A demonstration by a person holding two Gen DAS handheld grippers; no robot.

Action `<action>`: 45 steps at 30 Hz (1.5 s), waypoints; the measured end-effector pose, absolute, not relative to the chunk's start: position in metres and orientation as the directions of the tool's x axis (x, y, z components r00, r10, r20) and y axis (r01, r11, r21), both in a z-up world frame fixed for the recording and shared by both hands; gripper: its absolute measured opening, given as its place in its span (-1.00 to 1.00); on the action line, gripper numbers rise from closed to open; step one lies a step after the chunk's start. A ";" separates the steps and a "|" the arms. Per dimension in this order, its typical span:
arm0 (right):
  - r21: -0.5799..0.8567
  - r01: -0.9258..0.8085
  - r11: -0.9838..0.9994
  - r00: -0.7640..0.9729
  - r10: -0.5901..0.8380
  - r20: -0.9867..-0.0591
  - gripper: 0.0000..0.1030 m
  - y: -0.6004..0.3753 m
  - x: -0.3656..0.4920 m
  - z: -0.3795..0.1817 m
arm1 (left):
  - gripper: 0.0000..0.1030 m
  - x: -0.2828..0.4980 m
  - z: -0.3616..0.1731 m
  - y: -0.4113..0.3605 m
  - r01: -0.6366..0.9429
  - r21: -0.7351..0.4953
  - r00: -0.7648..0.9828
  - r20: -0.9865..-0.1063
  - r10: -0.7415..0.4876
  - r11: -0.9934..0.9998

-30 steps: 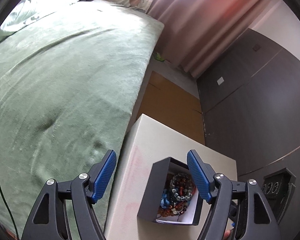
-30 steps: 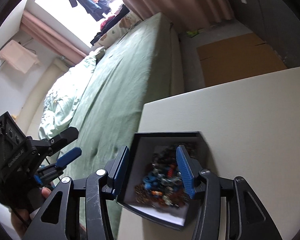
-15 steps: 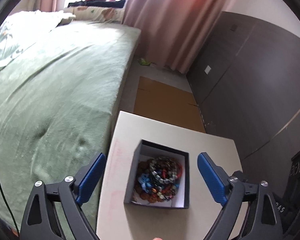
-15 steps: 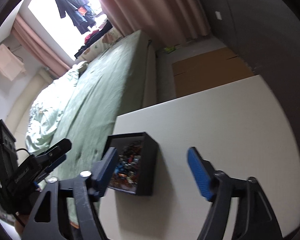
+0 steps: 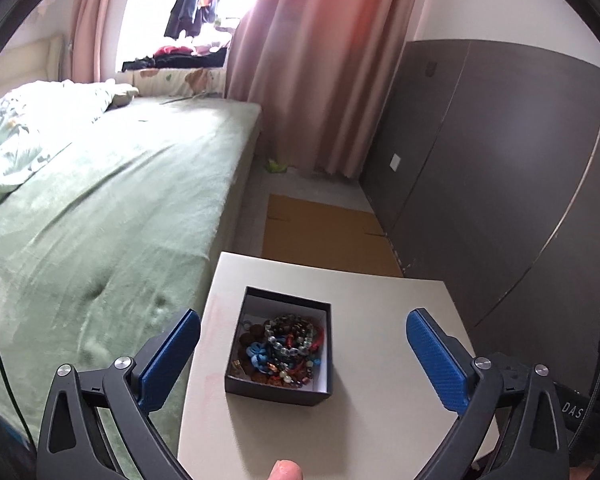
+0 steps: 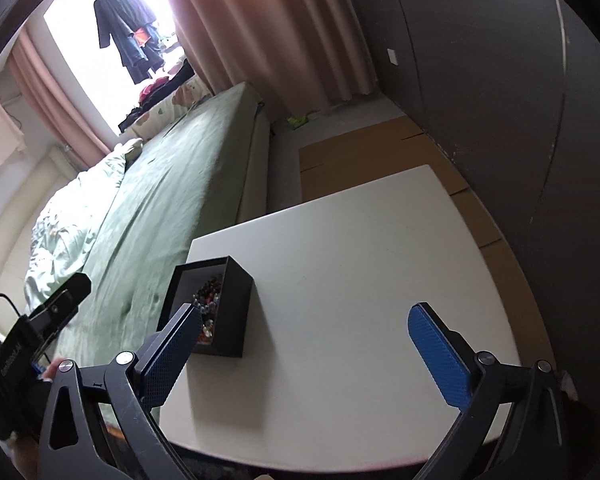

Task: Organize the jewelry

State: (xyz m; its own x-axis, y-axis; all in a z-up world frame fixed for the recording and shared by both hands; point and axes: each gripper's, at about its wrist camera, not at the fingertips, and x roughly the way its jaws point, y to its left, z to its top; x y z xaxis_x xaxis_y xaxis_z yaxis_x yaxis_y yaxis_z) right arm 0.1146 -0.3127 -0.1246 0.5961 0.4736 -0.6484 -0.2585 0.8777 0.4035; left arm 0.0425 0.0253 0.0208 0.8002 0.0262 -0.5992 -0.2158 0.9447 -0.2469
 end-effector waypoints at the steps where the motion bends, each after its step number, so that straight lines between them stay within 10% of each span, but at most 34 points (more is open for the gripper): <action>1: 0.402 -0.259 0.878 0.597 0.473 -0.649 1.00 -0.314 0.112 -0.124 | 0.99 0.041 0.022 0.023 -0.212 -0.242 0.799 -0.601 0.025 0.947; 45: 0.318 -0.308 0.897 0.606 0.442 -0.662 1.00 -0.336 0.067 -0.123 | 0.99 0.005 0.015 -0.006 -0.175 -0.155 0.798 -0.601 0.048 0.972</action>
